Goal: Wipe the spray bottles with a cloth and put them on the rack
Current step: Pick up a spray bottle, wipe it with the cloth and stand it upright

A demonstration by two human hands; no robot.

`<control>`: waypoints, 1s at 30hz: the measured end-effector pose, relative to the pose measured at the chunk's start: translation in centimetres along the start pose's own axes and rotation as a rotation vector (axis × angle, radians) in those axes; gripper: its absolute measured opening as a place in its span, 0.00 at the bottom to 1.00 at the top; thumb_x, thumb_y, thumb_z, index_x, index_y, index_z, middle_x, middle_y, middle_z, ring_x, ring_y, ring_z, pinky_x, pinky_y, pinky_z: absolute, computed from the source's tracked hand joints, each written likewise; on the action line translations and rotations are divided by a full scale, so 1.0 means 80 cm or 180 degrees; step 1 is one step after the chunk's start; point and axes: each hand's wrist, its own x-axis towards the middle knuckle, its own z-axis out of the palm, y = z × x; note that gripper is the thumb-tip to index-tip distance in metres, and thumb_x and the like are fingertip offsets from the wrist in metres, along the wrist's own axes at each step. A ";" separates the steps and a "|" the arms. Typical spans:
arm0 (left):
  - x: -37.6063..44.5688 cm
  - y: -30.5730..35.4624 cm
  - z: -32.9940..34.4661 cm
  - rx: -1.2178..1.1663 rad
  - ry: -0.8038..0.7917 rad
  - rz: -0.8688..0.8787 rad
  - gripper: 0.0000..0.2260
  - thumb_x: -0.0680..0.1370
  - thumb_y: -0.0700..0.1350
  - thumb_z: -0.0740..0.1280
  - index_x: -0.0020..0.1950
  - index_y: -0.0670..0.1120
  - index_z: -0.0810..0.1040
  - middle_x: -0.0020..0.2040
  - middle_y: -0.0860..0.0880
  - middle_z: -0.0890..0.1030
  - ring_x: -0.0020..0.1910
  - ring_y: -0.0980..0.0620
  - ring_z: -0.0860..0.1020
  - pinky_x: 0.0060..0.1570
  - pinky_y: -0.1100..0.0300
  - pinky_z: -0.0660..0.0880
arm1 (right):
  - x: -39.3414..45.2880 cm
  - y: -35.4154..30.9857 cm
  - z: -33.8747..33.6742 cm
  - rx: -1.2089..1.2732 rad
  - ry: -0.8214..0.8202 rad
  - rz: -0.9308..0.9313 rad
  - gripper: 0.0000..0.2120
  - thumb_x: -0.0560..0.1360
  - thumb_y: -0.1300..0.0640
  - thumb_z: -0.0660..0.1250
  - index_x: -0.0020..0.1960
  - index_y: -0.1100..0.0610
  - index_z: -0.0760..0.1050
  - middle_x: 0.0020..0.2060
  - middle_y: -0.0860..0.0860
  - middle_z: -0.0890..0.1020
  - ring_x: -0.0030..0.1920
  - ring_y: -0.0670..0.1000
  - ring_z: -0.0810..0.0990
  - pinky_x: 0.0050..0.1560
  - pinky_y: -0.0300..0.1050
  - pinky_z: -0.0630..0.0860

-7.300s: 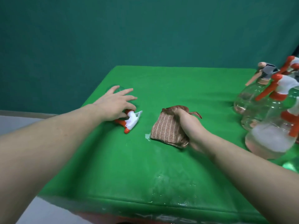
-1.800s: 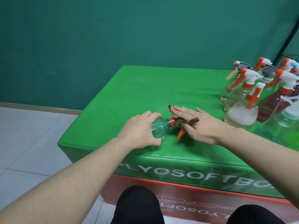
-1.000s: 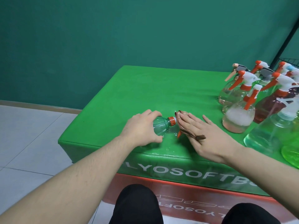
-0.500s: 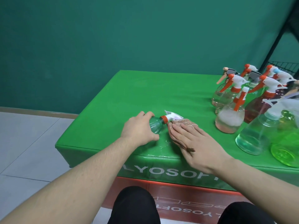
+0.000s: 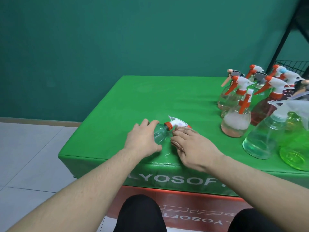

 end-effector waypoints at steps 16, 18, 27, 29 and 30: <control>-0.003 0.007 0.005 0.0100 0.0027 -0.0168 0.40 0.72 0.58 0.76 0.79 0.55 0.62 0.68 0.49 0.71 0.62 0.45 0.73 0.62 0.47 0.76 | -0.004 -0.015 0.001 -0.0117 -0.0202 0.0110 0.23 0.81 0.51 0.54 0.73 0.59 0.69 0.74 0.58 0.69 0.70 0.58 0.71 0.74 0.51 0.66; 0.000 0.007 0.005 0.0059 0.0018 -0.0243 0.40 0.71 0.58 0.77 0.79 0.55 0.62 0.68 0.49 0.72 0.61 0.45 0.74 0.62 0.47 0.77 | -0.008 -0.015 0.008 -0.0083 -0.0129 0.0002 0.24 0.78 0.52 0.56 0.70 0.60 0.72 0.71 0.58 0.73 0.68 0.59 0.74 0.72 0.53 0.68; 0.004 -0.006 -0.007 -0.0867 0.0248 -0.0825 0.39 0.72 0.59 0.77 0.78 0.52 0.64 0.63 0.49 0.73 0.54 0.47 0.78 0.51 0.54 0.77 | -0.028 -0.013 0.016 0.1904 0.0772 0.0647 0.22 0.83 0.53 0.55 0.75 0.53 0.70 0.75 0.45 0.69 0.76 0.42 0.64 0.75 0.31 0.52; 0.000 -0.003 -0.005 -0.1175 0.0307 -0.0852 0.39 0.73 0.59 0.77 0.78 0.52 0.64 0.62 0.51 0.72 0.51 0.50 0.77 0.47 0.57 0.75 | -0.019 -0.016 0.013 0.2698 0.1074 0.1125 0.19 0.85 0.56 0.57 0.75 0.51 0.70 0.72 0.40 0.68 0.74 0.36 0.60 0.72 0.24 0.48; -0.002 0.001 -0.003 -0.1309 0.0332 -0.0848 0.39 0.73 0.59 0.77 0.78 0.52 0.64 0.63 0.51 0.72 0.51 0.51 0.77 0.47 0.58 0.74 | -0.013 -0.017 0.009 0.3045 0.1138 0.1380 0.19 0.85 0.54 0.57 0.75 0.51 0.70 0.71 0.39 0.66 0.73 0.37 0.61 0.72 0.25 0.48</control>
